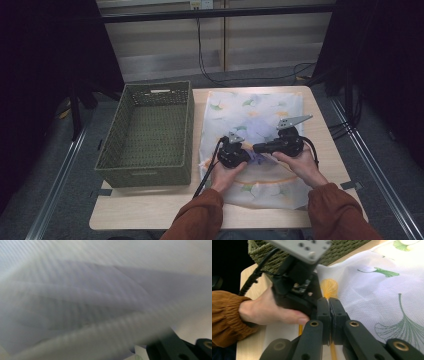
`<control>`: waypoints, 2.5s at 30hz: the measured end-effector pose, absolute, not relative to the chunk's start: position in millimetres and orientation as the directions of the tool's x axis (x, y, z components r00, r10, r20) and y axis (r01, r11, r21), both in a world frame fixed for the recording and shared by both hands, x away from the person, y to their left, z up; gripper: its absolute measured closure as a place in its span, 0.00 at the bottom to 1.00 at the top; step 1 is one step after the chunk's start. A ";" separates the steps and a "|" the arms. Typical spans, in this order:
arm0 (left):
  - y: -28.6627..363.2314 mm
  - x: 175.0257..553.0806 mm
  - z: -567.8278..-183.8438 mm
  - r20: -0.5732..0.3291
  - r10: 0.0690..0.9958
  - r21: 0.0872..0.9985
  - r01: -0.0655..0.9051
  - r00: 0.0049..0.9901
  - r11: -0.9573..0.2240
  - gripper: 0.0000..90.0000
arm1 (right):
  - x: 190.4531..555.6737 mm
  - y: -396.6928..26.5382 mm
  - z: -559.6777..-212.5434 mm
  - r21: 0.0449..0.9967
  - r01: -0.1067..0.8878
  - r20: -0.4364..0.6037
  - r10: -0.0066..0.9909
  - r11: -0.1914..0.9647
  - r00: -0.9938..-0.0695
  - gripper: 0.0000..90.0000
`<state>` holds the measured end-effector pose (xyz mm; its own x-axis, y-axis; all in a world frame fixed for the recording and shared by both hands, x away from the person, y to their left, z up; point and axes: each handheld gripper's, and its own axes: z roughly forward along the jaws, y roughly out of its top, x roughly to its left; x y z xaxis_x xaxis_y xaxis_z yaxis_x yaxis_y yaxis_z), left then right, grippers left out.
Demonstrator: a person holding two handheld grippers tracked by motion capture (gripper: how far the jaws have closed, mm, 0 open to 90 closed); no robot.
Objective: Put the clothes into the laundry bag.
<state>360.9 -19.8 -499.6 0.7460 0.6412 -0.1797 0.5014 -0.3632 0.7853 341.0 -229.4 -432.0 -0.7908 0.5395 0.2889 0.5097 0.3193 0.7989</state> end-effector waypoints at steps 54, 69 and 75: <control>-17.0 352.5 -485.9 -0.168 0.578 0.785 0.463 0.799 -0.412 0.74 | 340.3 -238.1 -428.8 0.827 0.480 0.265 0.550 0.293 -0.792 0.98; 14.2 316.9 -457.8 -0.142 0.464 0.792 0.382 0.874 -0.477 0.61 | 339.5 -239.1 -424.6 0.834 0.475 0.253 0.570 0.282 -0.782 0.97; 23.3 297.3 -460.7 -0.164 0.401 0.763 0.373 0.902 -0.527 0.73 | 336.8 -235.5 -421.4 0.835 0.469 0.248 0.564 0.288 -0.788 0.97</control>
